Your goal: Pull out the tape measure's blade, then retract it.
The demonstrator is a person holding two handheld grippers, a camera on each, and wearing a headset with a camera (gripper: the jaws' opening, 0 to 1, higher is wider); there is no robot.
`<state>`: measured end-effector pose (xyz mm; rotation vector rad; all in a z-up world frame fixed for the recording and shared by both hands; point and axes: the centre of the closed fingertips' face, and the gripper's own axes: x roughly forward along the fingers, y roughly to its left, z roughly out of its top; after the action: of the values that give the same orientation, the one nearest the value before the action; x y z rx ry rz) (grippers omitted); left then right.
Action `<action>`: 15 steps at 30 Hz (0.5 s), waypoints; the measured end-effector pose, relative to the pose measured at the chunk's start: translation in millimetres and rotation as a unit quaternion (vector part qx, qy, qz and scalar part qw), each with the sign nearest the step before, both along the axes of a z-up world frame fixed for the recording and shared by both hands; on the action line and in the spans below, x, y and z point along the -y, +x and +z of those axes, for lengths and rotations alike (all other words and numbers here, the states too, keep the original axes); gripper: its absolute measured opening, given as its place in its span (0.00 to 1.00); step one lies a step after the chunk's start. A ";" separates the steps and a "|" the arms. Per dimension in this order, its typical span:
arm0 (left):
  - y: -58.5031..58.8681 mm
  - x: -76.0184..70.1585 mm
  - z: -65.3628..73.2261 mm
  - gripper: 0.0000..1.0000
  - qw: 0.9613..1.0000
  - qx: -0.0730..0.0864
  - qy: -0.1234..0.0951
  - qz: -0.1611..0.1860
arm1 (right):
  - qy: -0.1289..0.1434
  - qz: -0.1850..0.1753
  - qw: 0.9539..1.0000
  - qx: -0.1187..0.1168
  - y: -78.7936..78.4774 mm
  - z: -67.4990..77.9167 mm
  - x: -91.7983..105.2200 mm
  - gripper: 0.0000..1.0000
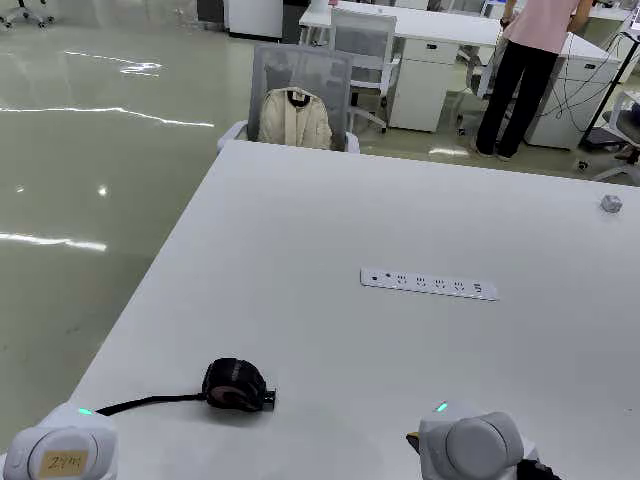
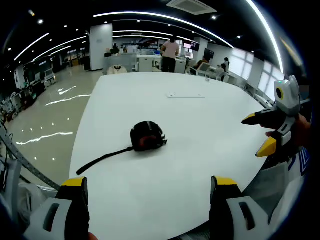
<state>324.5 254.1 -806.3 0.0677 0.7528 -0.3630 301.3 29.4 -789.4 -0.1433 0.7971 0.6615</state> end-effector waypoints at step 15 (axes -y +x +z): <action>5.2 -0.9 -0.2 0.99 1.000 0.000 0.003 0.003 | -0.003 0.004 1.000 -0.003 3.2 -2.5 0.7 0.84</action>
<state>329.7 255.0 -806.5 0.0712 0.7532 -0.3549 304.6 28.6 -792.0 -0.1489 0.8040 0.6669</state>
